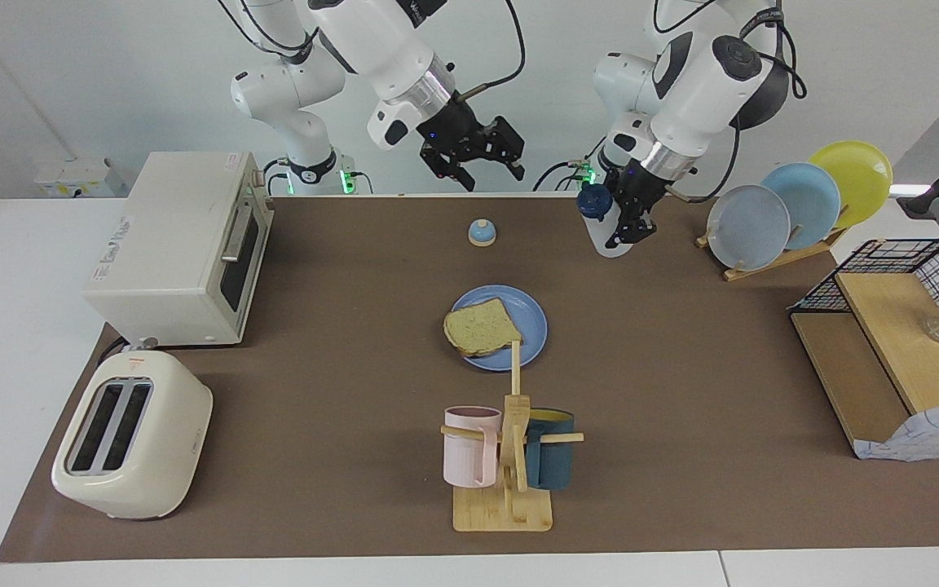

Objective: Put bread on plate and add seasoning

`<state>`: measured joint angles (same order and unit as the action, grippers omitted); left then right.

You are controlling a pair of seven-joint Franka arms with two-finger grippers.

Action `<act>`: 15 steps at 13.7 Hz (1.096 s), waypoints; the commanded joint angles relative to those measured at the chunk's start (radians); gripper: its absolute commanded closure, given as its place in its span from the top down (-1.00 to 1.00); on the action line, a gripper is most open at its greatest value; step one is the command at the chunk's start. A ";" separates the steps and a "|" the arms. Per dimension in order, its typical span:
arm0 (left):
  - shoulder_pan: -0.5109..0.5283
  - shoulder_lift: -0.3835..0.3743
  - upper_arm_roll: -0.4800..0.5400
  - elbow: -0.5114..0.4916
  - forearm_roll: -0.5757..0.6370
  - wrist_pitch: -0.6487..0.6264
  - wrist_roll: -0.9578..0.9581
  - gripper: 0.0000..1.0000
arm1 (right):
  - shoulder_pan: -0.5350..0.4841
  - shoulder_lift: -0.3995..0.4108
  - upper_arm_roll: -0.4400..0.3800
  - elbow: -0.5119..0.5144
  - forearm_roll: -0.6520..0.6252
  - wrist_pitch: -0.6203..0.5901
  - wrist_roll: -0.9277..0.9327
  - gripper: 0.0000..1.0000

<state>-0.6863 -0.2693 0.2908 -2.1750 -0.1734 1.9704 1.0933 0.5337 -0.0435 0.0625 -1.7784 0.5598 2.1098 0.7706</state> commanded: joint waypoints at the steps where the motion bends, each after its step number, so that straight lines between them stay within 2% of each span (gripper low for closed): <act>1: -0.001 -0.048 -0.013 -0.048 0.021 0.002 -0.036 -1.00 | 0.063 0.014 0.014 0.005 0.008 0.146 0.100 0.49; 5: -0.001 -0.048 -0.015 -0.048 0.023 0.005 -0.041 -1.00 | 0.129 0.019 0.014 0.004 -0.101 0.194 0.101 0.21; 6: -0.001 -0.048 -0.015 -0.048 0.023 0.005 -0.050 -1.00 | 0.132 0.036 0.014 0.005 -0.128 0.205 0.105 0.09; 9: -0.001 -0.048 -0.015 -0.046 0.023 0.008 -0.053 -1.00 | 0.138 0.050 0.014 0.020 -0.132 0.239 0.107 0.00; 12: -0.002 -0.048 -0.016 -0.046 0.023 0.008 -0.061 -1.00 | 0.147 0.115 0.014 0.089 -0.133 0.259 0.118 -0.07; 15: -0.002 -0.048 -0.030 -0.046 0.023 0.010 -0.069 -1.00 | 0.152 0.134 0.014 0.108 -0.135 0.256 0.118 -0.26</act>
<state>-0.6863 -0.2819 0.2728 -2.1933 -0.1699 1.9705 1.0531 0.6810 0.0628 0.0771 -1.7073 0.4450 2.3612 0.8615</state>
